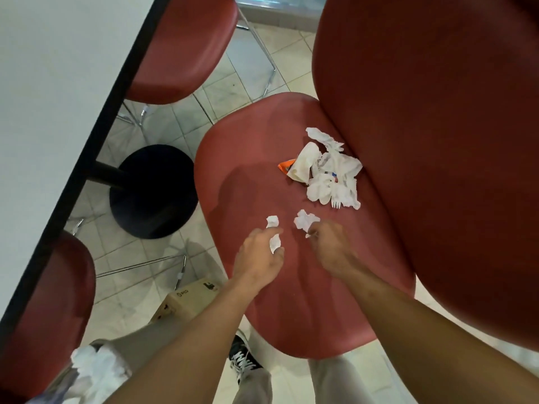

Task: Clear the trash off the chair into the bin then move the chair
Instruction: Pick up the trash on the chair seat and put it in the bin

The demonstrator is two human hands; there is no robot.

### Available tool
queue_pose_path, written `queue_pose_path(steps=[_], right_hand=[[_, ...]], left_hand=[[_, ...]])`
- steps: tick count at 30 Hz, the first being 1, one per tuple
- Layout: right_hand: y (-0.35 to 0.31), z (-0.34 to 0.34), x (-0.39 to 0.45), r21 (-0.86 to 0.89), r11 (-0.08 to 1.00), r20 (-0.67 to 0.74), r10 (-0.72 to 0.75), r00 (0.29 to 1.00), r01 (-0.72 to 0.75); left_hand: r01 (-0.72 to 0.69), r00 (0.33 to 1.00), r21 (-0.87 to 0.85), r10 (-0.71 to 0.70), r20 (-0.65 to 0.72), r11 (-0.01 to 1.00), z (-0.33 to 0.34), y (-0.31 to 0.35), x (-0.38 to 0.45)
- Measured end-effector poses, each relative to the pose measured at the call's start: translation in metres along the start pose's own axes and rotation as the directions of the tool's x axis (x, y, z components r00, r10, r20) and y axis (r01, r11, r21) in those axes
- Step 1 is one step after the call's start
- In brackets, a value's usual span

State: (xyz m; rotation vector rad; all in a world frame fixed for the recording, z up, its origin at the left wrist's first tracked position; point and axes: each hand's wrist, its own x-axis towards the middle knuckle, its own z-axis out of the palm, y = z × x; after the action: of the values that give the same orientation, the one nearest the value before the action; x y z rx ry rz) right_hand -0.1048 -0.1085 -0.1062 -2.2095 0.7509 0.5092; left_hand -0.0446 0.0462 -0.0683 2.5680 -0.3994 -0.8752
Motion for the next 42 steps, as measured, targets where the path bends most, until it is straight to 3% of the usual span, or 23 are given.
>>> queue_pose_path(steps=[5,13,21,29,38,42], right_hand=[[-0.028,-0.01,-0.046,0.053,0.997,-0.039,-0.051,0.998,0.053],[-0.083,0.018,-0.123,-0.02,0.987,-0.027,-0.157,0.987,0.157],[-0.17,0.098,-0.194,-0.034,0.94,0.051,-0.339,0.939,0.341],[-0.244,0.187,-0.239,-0.069,0.901,0.232,-0.403,0.885,0.429],[-0.288,0.258,-0.264,-0.079,0.871,0.307,-0.44,0.843,0.484],[-0.3,0.279,-0.262,-0.132,0.85,0.315,-0.452,0.834,0.51]], left_hand=[[0.001,0.997,-0.064,-0.006,-0.081,0.998,-0.019,-0.011,-0.048],[0.05,0.98,-0.258,-0.098,-0.176,0.965,-0.061,-0.065,-0.142],[0.116,0.905,-0.382,-0.256,-0.338,0.917,-0.092,-0.167,-0.236],[0.236,0.777,-0.465,-0.453,-0.437,0.853,-0.106,-0.269,-0.304],[0.404,0.644,-0.552,-0.655,-0.395,0.729,-0.084,-0.332,-0.346],[0.404,0.655,-0.565,-0.659,-0.37,0.719,-0.07,-0.345,-0.341]])
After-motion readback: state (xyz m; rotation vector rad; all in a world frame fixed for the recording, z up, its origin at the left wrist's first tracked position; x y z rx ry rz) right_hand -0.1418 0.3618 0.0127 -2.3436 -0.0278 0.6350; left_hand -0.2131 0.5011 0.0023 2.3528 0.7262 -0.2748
